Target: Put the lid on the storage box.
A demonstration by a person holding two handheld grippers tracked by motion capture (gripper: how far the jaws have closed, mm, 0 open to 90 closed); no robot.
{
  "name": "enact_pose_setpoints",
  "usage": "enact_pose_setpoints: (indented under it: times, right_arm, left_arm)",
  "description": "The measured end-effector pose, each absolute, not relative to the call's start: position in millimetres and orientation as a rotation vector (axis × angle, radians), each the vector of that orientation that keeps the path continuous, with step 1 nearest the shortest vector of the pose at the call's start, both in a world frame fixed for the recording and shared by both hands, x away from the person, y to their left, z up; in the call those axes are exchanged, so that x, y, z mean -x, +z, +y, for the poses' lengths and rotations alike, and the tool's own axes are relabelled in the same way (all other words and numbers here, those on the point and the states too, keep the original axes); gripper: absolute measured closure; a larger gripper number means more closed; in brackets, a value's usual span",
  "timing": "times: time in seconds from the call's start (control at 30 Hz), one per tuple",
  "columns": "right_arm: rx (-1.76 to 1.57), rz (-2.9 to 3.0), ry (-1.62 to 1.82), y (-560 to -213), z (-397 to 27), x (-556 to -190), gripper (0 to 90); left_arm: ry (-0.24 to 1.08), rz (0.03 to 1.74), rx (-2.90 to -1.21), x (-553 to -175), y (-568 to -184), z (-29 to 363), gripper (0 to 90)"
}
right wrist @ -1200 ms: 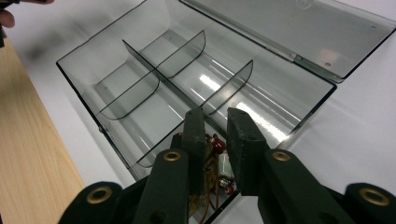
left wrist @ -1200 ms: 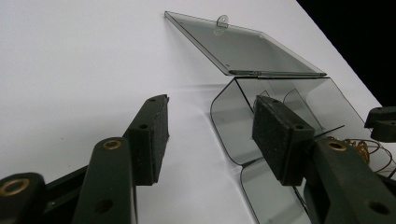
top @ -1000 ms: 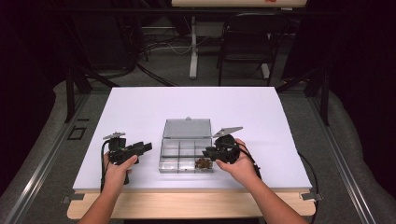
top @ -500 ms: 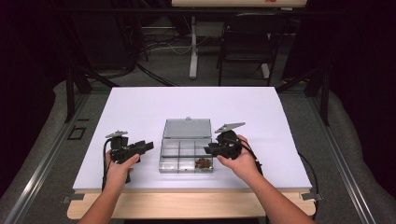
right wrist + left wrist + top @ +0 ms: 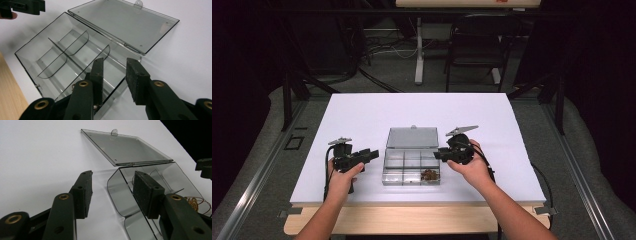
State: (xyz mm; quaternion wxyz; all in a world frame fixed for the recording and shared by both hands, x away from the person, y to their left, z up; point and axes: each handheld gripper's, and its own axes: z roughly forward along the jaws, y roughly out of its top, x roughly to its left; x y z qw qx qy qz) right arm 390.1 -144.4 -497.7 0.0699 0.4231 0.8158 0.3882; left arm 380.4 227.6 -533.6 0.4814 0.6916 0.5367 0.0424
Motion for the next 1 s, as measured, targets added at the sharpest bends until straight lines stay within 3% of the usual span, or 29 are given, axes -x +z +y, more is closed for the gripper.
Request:
enact_pose_setpoints:
  times: [0.63, 1.0]
  right_arm:
    - [-1.322, 2.378, 1.134, -489, -144, -412, 60.1]
    - [-1.388, 2.349, 1.148, -488, -151, -424, 60.0]
  left_arm:
    - [0.095, 1.301, -1.736, -402, -526, 210, 50.2]
    - [0.108, 1.299, -1.768, -415, -518, 202, 49.4]
